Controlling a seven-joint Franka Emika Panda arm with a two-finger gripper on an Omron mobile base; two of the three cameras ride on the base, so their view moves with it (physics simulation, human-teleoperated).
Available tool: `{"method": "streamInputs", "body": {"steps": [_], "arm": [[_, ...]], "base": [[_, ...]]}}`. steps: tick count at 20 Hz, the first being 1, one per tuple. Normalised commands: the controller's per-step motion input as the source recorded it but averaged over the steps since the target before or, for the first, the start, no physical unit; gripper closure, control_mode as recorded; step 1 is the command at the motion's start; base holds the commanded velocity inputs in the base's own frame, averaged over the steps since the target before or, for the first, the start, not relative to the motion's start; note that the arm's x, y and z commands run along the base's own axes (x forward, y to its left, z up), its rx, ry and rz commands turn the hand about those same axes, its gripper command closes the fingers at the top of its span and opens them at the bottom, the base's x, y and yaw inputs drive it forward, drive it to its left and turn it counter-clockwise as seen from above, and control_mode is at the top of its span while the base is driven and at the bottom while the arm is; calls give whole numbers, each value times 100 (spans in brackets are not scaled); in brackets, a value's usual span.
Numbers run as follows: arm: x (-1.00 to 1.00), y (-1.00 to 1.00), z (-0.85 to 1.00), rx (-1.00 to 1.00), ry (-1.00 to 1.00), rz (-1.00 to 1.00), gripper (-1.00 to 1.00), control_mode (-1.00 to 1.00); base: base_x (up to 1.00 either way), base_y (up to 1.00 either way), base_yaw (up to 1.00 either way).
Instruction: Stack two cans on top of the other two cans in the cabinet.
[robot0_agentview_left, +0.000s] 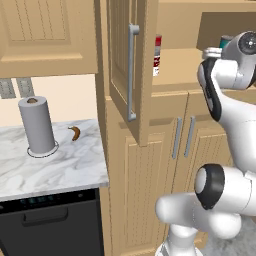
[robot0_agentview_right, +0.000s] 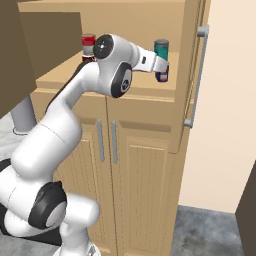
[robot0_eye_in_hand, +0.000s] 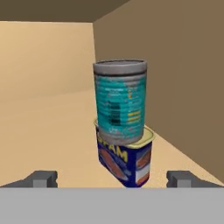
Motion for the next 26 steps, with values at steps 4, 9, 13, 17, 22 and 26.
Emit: {"method": "streamInputs", "body": {"steps": [4, 9, 13, 17, 22, 26], "arm": [[-59, 21, -8, 2, 0, 0, -100, -100], [-58, 23, -9, 6, 3, 3, -100, -100], [-57, 30, -8, 6, 14, 4, -100, -100], [-60, 31, -6, 6, 15, 5, -100, -100], [-64, 32, -5, 3, 17, 5, -100, -100], [-70, 30, -16, 0, 13, 6, -100, -100]], "base": [[0, 0, 0], [0, 0, 0], [0, 0, 0], [0, 0, 0], [0, 0, 0], [0, 0, 0]]}}
